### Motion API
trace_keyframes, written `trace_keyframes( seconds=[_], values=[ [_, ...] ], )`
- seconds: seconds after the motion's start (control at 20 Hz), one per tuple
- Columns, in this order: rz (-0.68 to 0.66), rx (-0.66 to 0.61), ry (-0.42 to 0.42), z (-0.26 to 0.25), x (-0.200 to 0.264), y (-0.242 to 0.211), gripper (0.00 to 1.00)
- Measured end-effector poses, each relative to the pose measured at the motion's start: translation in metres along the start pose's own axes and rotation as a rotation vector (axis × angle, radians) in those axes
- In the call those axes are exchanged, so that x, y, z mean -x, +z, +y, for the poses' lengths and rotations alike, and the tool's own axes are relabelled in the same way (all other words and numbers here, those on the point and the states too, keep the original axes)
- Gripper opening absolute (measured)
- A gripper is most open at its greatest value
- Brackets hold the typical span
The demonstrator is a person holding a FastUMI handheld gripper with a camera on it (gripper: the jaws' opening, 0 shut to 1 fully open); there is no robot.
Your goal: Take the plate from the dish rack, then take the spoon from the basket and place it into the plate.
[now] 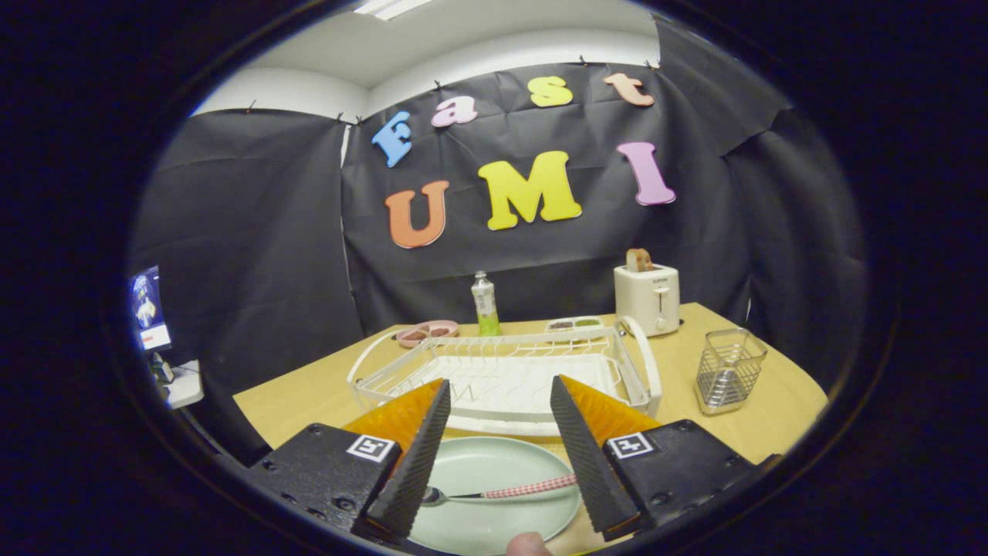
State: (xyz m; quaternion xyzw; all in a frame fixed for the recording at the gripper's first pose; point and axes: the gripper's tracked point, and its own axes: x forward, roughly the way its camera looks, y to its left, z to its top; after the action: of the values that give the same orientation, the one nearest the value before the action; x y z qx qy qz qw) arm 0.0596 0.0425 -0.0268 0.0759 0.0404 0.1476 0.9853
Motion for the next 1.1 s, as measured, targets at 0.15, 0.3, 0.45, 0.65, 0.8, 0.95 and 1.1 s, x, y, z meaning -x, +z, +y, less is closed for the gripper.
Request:
trace_keyframes(
  seconds=[0.15,0.3,0.45,0.65,0.8,0.95,1.1],
  values=[
    [-0.044,0.011,-0.042,-0.008,0.008,0.013,0.93],
    [-0.083,0.03,-0.078,-0.016,0.019,0.023,0.95],
    [-0.12,0.056,-0.119,-0.025,0.032,0.033,0.96],
    [-0.164,0.082,-0.167,-0.037,0.051,0.042,0.96],
    [-0.184,0.056,-0.18,-0.044,0.064,0.041,0.96],
    [-0.177,0.044,-0.207,-0.053,0.077,0.035,0.96],
    [-0.187,0.061,-0.243,-0.062,0.093,0.03,0.96]
  ],
)
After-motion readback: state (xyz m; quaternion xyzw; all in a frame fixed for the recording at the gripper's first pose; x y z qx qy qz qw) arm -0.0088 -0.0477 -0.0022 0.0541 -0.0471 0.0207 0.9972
